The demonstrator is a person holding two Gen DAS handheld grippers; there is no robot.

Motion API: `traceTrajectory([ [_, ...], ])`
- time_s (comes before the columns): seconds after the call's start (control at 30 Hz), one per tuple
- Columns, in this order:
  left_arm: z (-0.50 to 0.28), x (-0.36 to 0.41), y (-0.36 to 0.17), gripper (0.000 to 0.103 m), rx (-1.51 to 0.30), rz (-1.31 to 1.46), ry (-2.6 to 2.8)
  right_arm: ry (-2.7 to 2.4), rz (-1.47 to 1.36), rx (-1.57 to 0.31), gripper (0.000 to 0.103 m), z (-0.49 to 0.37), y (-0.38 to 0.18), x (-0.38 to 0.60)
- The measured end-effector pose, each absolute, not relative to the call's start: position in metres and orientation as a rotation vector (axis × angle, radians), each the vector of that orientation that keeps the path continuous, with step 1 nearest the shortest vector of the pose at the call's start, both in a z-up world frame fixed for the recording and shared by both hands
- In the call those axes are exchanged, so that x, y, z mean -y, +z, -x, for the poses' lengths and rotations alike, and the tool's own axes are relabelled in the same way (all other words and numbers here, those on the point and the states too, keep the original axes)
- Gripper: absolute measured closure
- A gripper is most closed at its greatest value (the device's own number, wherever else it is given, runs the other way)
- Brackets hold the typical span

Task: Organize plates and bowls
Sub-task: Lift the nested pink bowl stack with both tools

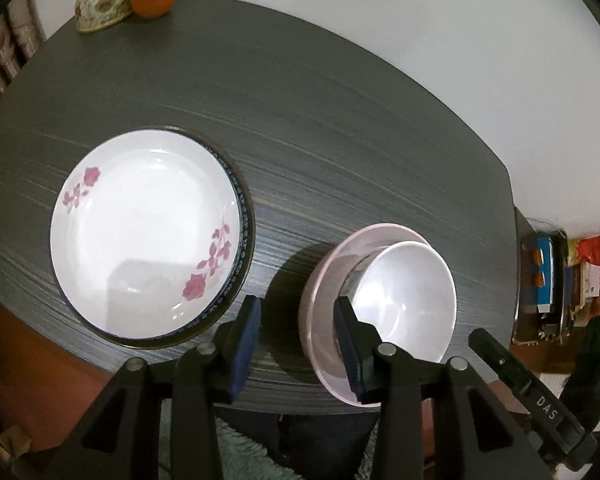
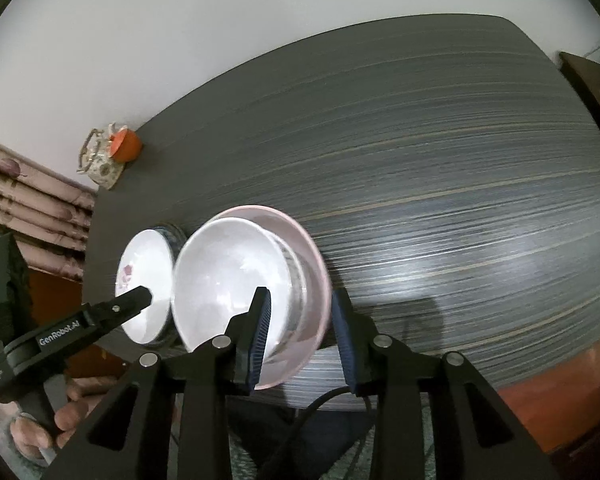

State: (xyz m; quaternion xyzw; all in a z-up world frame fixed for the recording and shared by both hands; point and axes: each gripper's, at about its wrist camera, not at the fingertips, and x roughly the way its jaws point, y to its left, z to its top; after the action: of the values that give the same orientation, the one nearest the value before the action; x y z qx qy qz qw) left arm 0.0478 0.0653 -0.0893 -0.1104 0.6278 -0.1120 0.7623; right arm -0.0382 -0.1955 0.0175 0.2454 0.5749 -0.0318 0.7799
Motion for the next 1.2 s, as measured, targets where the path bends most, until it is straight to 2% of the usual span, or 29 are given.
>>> traceTrajectory([
  [0.37, -0.055, -0.058, -0.109, 0.064, -1.416, 0.256, -0.229, -0.127, -0.549, -1.296, 0.068, 0.04, -0.002, 0.206],
  [1.2, -0.066, -0.03, -0.15, 0.066, -1.485, 0.212, -0.184, -0.145, -0.488, -1.412, 0.071, 0.02, -0.041, 0.189],
])
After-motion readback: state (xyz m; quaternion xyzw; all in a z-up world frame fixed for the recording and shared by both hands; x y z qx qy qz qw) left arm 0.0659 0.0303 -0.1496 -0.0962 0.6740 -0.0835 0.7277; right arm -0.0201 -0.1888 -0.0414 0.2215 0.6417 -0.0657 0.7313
